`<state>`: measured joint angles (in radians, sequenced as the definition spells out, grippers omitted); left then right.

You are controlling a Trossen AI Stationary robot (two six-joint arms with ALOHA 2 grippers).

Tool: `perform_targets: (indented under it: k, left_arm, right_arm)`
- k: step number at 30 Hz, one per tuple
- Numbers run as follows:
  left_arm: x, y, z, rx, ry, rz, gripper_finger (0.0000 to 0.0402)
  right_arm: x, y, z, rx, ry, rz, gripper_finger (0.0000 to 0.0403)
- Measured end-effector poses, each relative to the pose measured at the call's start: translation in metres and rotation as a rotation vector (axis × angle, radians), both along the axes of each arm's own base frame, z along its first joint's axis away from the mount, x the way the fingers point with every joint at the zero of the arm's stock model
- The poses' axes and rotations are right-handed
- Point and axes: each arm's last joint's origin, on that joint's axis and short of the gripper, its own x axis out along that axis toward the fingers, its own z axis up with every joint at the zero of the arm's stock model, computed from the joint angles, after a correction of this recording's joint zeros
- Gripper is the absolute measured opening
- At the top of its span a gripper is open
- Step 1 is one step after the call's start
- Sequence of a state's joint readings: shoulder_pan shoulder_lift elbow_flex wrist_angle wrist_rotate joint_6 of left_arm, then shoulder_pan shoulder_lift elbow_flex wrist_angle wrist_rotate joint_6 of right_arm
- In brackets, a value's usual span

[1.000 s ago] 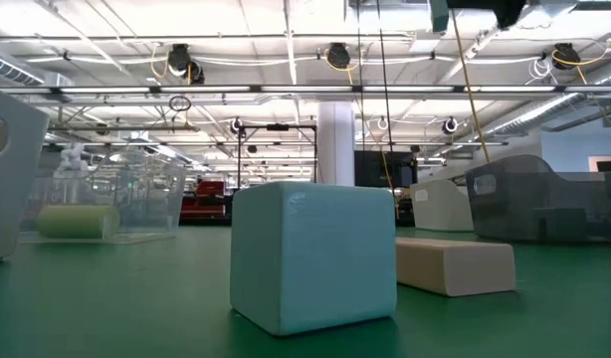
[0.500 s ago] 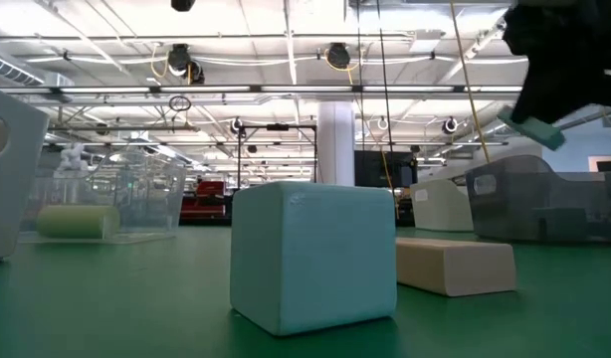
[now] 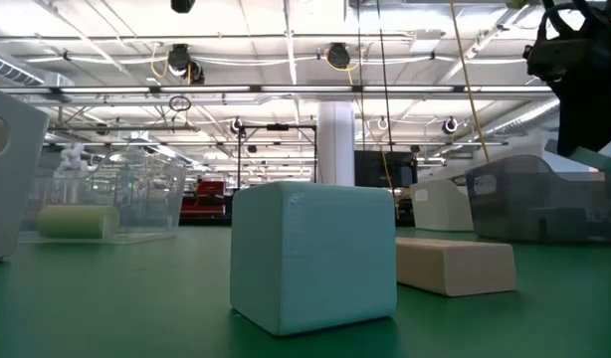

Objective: Sort & place blocks by color
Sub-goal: Put the light blue block into the black bin, then put the brown block into the gray bin

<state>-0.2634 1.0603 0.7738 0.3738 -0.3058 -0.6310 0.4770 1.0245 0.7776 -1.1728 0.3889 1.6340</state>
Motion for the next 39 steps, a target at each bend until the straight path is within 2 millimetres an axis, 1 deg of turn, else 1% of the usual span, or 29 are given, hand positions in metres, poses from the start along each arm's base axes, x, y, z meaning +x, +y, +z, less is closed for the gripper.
perform_targets:
  k: [4, 7, 16, 21, 24, 26, 29, 31, 33, 36, 39]
  left_arm:
    - [0.0, 0.0, -0.001, -0.005, 0.006, -0.001, 0.0232]
    - [0.0, 0.0, -0.001, -0.005, 0.007, -0.001, 0.0232]
    - [0.0, 0.0, -0.001, -0.004, 0.008, -0.001, 0.0232]
    - [0.0, 0.0, -0.002, -0.001, 0.021, -0.001, 0.0232]
    - [0.0, 0.0, -0.004, 0.004, 0.037, -0.001, 0.0232]
    - [0.0, 0.0, -0.005, 0.006, 0.046, -0.001, 0.0232]
    - [0.0, 0.0, -0.006, 0.009, 0.055, -0.001, 0.0232]
    - [0.0, 0.0, -0.006, 0.01, 0.058, -0.001, 0.0232]
    - [0.0, 0.0, -0.006, 0.01, 0.057, -0.001, 0.0232]
    - [0.0, 0.0, -0.006, 0.01, 0.058, -0.001, 0.0232]
    - [0.0, 0.0, -0.006, 0.001, 0.057, -0.002, 0.0232]
  right_arm:
    - [0.0, 0.0, 0.0, 0.0, 0.0, 0.001, 0.0125]
    - [0.0, 0.0, 0.0, -0.002, 0.003, 0.003, 0.0136]
    - [0.0, 0.001, 0.0, 0.021, -0.002, 0.005, 0.0216]
    - [0.005, 0.003, 0.001, 0.053, -0.047, 0.016, 0.0242]
    - [0.017, 0.009, 0.004, 0.087, -0.153, 0.108, 0.0243]
    - [0.03, 0.016, 0.01, 0.116, -0.285, 0.204, 0.024]
    - [0.051, 0.027, 0.026, 0.111, -0.524, 0.386, 0.0233]
    - [0.062, 0.032, 0.037, 0.056, -0.659, 0.504, 0.0229]
    - [0.07, 0.037, 0.046, -0.049, -0.754, 0.626, 0.0225]
    - [0.081, 0.042, 0.05, -0.193, -0.812, 0.763, 0.022]
    - [0.095, 0.046, 0.046, -0.268, -0.828, 0.814, 0.0219]
